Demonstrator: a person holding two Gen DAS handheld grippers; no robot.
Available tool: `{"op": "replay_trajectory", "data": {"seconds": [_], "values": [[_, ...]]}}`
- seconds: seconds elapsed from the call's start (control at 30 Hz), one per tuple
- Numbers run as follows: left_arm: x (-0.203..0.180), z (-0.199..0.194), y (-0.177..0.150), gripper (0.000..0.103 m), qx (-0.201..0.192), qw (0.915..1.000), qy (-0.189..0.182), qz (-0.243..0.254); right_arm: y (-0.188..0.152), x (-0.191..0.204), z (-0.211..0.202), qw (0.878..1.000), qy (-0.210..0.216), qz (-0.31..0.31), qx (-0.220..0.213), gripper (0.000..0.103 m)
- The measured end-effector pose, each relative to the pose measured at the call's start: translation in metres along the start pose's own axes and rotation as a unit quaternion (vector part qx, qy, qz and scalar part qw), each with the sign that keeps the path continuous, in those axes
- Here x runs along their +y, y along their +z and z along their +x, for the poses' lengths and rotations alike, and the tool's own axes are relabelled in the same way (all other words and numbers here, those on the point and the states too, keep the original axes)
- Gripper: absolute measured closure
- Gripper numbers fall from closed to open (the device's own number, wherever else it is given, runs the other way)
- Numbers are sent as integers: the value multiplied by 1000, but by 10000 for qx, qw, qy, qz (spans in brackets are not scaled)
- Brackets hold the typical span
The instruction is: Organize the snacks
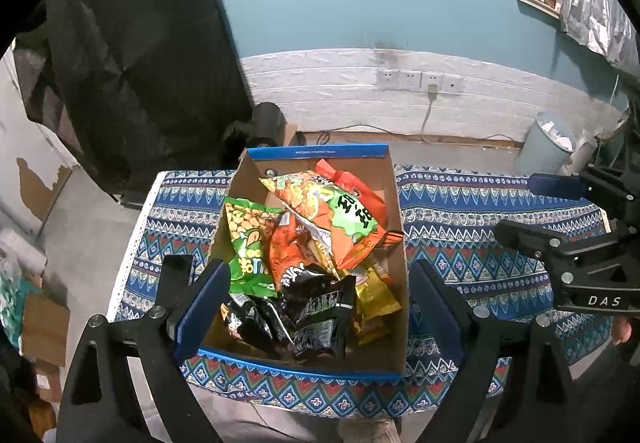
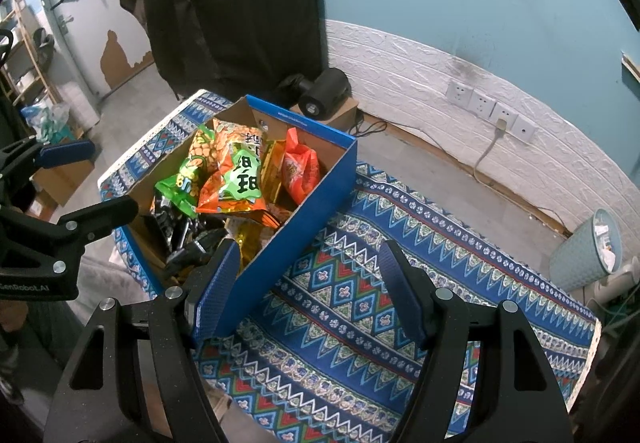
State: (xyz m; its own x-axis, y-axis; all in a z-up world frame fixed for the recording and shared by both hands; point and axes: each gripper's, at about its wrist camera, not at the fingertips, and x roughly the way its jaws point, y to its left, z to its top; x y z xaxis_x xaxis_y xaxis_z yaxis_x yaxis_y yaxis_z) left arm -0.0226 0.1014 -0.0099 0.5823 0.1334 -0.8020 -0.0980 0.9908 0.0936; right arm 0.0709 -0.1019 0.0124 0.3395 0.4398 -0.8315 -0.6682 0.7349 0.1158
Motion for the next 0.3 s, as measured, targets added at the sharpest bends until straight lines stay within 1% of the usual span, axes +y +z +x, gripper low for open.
{"op": "replay_trajectory", "data": {"seconds": [0.3], "values": [[0,-1,0,11,19,10000,1,-13,-1,-1,0,10000,3,-9,5,32]]}}
